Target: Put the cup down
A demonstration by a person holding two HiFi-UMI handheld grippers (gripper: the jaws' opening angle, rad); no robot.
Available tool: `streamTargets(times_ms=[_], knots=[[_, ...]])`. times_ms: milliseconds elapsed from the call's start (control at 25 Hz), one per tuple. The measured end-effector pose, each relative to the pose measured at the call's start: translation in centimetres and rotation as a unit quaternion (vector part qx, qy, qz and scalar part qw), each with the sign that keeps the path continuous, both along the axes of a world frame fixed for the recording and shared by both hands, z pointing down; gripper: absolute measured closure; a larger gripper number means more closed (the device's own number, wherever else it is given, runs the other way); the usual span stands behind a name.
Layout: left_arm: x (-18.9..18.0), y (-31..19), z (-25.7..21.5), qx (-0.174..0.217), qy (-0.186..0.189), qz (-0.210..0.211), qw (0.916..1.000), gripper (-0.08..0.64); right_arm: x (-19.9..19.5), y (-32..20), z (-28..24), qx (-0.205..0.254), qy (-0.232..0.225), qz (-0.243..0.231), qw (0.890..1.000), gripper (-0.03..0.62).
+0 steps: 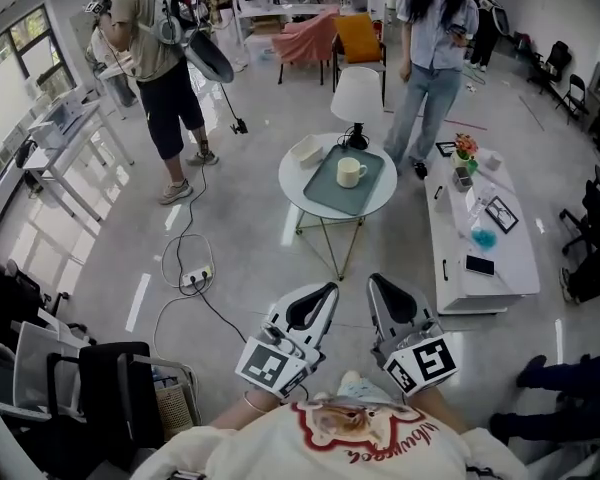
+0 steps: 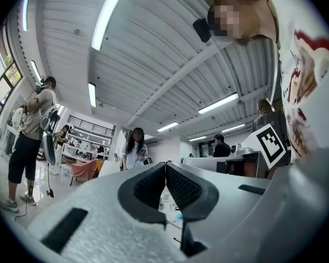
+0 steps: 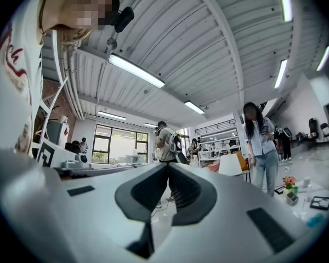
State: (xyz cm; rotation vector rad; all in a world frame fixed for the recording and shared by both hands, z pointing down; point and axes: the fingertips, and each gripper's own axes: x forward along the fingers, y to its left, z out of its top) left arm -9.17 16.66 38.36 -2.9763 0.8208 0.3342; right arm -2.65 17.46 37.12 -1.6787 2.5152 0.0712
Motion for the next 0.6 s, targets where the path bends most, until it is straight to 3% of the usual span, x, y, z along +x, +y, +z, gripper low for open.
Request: streamTargets(times_ms=[600], knots=[[0.6, 3.0, -1.7, 0.011, 0.009, -0.015, 0.9998, 0.543, 0.6, 3.0, -1.8, 0.012, -0.005, -0.016, 1.000, 0.561]])
